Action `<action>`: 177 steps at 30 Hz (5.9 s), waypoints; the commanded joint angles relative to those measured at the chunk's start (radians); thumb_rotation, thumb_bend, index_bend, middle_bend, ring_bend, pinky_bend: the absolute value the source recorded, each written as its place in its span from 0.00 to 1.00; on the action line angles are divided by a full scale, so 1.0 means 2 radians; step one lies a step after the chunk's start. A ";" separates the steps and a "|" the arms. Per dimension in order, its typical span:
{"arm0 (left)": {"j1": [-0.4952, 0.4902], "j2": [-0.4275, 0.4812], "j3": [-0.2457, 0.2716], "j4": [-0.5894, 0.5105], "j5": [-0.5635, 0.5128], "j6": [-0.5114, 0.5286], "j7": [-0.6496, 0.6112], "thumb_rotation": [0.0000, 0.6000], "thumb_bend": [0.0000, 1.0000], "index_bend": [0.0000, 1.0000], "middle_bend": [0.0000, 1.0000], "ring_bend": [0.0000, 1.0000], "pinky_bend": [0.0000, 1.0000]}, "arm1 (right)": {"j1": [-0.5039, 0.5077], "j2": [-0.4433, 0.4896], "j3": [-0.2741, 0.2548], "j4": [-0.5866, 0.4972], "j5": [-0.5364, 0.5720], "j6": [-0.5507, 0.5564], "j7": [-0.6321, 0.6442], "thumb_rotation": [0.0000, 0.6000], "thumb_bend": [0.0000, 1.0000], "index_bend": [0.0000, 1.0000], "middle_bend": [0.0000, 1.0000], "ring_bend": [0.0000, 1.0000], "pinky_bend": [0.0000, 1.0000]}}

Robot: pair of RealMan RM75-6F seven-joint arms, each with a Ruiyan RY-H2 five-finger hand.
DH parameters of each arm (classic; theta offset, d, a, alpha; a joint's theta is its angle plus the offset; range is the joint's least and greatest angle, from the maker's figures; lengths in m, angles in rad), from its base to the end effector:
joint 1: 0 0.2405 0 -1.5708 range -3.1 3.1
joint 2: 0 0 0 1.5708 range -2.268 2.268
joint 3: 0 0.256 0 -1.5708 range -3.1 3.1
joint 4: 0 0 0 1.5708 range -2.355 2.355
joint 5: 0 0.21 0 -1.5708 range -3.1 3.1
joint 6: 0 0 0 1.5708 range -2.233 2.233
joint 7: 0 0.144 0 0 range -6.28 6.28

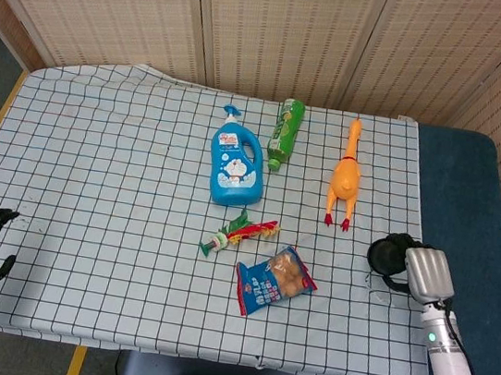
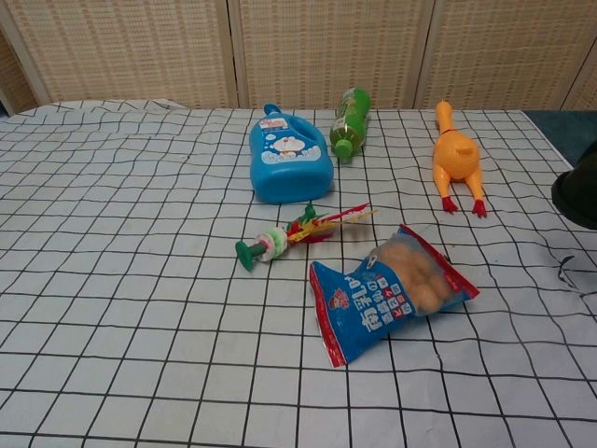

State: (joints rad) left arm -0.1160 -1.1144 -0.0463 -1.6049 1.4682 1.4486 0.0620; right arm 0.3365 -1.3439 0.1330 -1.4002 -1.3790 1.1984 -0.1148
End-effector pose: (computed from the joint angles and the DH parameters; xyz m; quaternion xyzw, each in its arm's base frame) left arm -0.3135 0.1901 0.1579 -0.6113 -0.3749 -0.3603 0.5967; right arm -0.2952 -0.2772 0.0853 0.6574 -0.3751 0.3536 0.5496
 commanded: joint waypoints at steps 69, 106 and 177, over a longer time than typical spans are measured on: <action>-0.004 -0.001 0.002 -0.001 -0.003 -0.009 0.008 1.00 0.37 0.17 0.15 0.14 0.35 | 0.007 -0.035 -0.012 0.100 0.071 -0.081 0.021 1.00 0.10 0.40 0.40 0.30 0.42; -0.005 -0.002 0.004 -0.002 -0.005 -0.014 0.011 1.00 0.37 0.17 0.15 0.14 0.35 | -0.003 -0.033 -0.015 0.098 0.031 -0.032 0.030 1.00 0.10 0.27 0.25 0.14 0.53; -0.008 -0.002 0.007 -0.005 -0.007 -0.022 0.015 1.00 0.37 0.17 0.15 0.14 0.35 | -0.077 0.077 -0.015 -0.037 0.024 0.057 0.029 1.00 0.10 0.21 0.11 0.00 0.29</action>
State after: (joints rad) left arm -0.1325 -1.1186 -0.0332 -1.6138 1.4544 1.4043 0.0923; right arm 0.2048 -1.2016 0.1005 -1.4449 -1.2891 1.2521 -0.0696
